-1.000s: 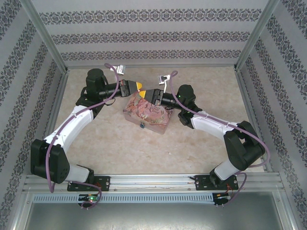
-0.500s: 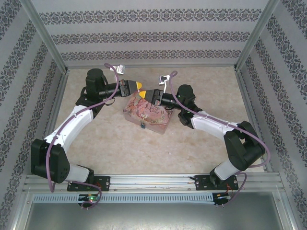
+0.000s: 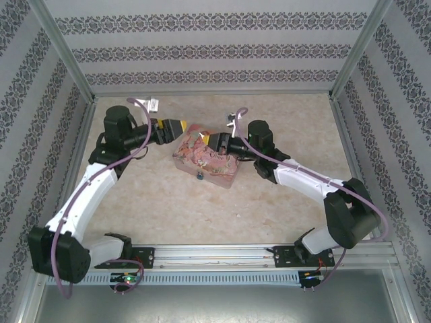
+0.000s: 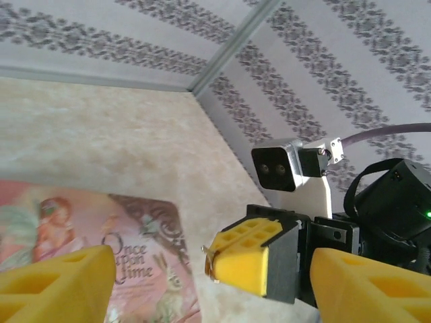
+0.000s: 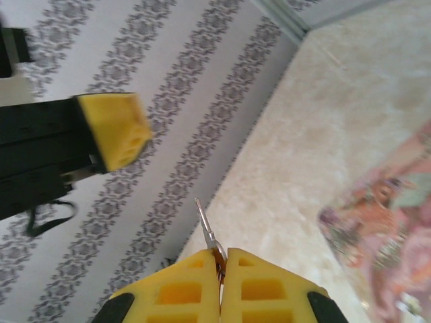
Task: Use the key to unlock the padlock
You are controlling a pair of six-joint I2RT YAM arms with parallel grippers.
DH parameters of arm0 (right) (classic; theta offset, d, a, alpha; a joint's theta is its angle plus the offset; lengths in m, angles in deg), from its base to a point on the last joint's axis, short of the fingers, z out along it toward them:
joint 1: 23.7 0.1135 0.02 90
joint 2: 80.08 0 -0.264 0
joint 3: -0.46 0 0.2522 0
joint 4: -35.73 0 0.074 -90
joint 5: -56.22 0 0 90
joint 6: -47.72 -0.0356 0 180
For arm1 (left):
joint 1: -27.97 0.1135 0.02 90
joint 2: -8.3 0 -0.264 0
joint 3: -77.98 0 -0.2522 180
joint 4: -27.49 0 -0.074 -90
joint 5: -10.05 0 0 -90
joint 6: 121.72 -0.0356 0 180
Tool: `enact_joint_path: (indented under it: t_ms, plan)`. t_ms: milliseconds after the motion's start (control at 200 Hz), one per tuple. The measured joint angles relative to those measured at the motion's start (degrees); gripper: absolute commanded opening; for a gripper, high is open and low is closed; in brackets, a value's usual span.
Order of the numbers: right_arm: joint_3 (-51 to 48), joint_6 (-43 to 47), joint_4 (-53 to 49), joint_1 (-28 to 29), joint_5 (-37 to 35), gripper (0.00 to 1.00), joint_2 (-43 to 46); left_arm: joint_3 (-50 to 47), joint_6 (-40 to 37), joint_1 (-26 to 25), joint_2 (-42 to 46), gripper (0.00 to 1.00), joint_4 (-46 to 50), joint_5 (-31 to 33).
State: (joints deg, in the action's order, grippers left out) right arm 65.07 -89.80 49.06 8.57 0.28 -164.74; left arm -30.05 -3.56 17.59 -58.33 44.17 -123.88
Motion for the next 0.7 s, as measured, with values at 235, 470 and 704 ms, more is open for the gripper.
enact_joint_path:
  t_ms: [235,470,704]
  plan:
    - [-6.6,-0.1,-3.1,-2.6,-2.7,0.00,-0.5,-9.1,-4.9,0.0,3.0,0.85,6.1,4.7]
    - [-8.2,-2.0,-2.1,-2.9,-3.2,0.00,-4.1,-22.1,-6.1,0.0,3.7,0.84,3.9,3.5]
    - [-9.1,-2.3,-1.5,-3.2,-3.3,0.00,-6.1,-28.8,-2.8,0.0,0.6,0.82,-7.1,1.3]
